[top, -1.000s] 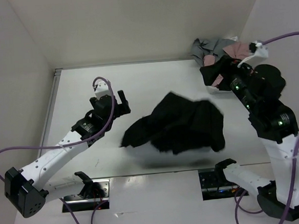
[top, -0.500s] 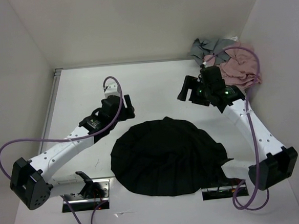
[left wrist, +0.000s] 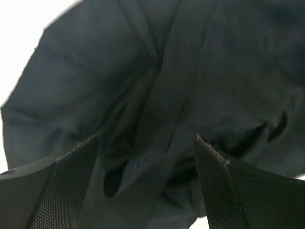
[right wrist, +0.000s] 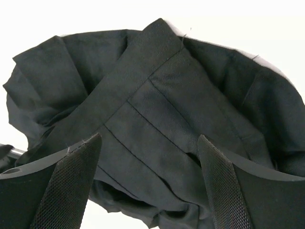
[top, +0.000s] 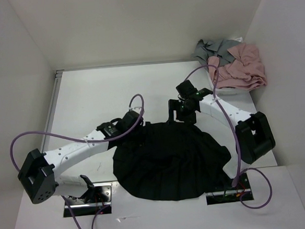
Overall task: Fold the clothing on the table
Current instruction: Move the skirt to the center of the board
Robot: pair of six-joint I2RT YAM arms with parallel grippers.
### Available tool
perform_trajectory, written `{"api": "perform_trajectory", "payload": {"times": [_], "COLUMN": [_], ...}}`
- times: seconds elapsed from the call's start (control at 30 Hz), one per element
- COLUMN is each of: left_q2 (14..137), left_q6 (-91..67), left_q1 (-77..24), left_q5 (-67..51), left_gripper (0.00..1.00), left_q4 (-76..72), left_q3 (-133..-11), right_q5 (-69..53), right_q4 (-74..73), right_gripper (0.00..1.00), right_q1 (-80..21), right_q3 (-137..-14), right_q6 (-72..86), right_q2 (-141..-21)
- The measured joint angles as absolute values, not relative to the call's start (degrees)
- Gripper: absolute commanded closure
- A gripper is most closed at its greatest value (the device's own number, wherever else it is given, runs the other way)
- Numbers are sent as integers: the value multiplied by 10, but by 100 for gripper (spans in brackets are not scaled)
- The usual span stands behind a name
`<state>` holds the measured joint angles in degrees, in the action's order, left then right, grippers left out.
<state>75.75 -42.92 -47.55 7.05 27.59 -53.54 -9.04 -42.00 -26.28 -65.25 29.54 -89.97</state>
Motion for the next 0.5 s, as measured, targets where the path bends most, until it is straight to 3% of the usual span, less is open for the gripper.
{"api": "perform_trajectory", "payload": {"times": [0.23,0.27,0.3,0.33,0.4,0.5], "left_q2": [738,734,733,734,743,770], "left_q6": [-443,-446,-451,-455,-457,-456], "left_q1": [-484,-485,-486,-487,-491,-500], "left_q5": [45,39,33,27,18,7], "left_gripper": [16,23,40,72,100,100], "left_q4": [330,332,331,329,327,319], "left_q3": [-525,-525,-524,-522,-515,-510], "right_q5": [-69,-66,-63,-62,-61,-59], "right_q4": [-419,-419,-419,-418,-416,-412], "right_gripper": [14,14,14,14,14,14], "right_q1": [-263,-263,-263,-263,-263,-263], "right_q3": [-665,-667,-668,-669,-675,-687], "right_q6": [284,283,282,282,281,280], "right_q2": [-905,-907,-910,-913,-922,-937]}}
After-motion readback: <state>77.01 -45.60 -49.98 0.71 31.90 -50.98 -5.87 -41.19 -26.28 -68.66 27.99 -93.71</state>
